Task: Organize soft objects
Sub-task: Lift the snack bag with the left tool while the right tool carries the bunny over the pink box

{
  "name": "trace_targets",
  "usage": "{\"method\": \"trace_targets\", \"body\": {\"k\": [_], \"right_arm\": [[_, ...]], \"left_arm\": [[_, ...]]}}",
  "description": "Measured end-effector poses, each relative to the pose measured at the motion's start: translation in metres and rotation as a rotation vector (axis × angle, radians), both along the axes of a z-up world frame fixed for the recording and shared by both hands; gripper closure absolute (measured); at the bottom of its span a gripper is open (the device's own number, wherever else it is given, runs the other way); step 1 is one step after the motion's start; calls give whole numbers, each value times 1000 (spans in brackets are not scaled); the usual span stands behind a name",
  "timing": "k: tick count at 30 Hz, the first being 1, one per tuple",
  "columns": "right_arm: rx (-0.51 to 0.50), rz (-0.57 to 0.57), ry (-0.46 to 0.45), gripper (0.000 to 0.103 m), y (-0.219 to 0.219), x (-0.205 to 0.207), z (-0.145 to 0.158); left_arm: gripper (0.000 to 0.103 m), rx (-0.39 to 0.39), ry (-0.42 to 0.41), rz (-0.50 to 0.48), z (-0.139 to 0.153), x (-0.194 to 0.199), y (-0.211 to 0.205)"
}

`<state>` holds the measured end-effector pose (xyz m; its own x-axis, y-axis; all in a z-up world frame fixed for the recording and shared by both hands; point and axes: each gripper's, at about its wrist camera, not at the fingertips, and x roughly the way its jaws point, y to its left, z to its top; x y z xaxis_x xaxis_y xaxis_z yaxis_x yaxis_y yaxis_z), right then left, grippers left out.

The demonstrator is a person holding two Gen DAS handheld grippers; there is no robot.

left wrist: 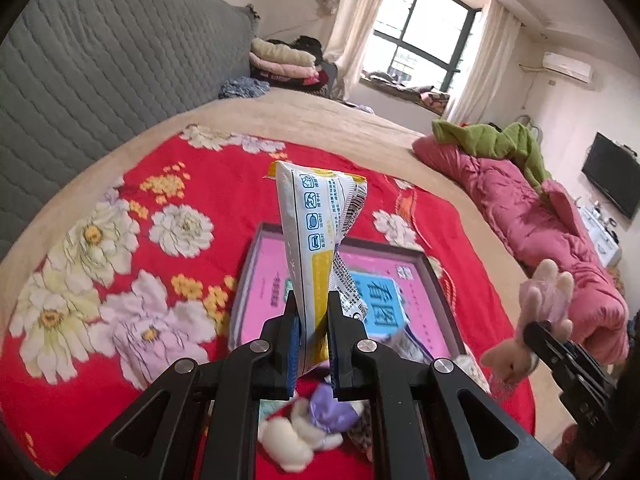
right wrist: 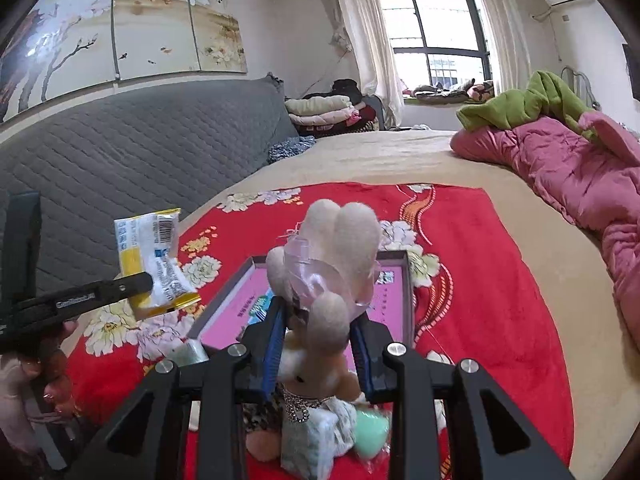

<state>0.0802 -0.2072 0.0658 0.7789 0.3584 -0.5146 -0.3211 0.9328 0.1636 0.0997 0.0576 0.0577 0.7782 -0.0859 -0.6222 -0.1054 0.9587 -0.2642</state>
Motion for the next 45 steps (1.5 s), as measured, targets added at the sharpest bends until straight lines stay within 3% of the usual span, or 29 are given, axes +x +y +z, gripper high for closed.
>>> {"method": "trace_targets", "body": {"k": [4,9,18,25,45], "right_arm": [[-3,-3,1,72,6,7,7],[-22,-17,0,72,7,18,12],[-22,-67,28,72,5,48,9],[-45,-82,69,72,12,71,-11],[-97,-41,240,72,17,122,-74]], "left_arm": [[92,33,-34,23,10,11,4],[92,-12,-36,2,4,23,11],[92,-39,46,-40,-49,57,15],[92,-65,124,-39,-86,79,23],[91,-36,234,-109,-123,99,13]]}}
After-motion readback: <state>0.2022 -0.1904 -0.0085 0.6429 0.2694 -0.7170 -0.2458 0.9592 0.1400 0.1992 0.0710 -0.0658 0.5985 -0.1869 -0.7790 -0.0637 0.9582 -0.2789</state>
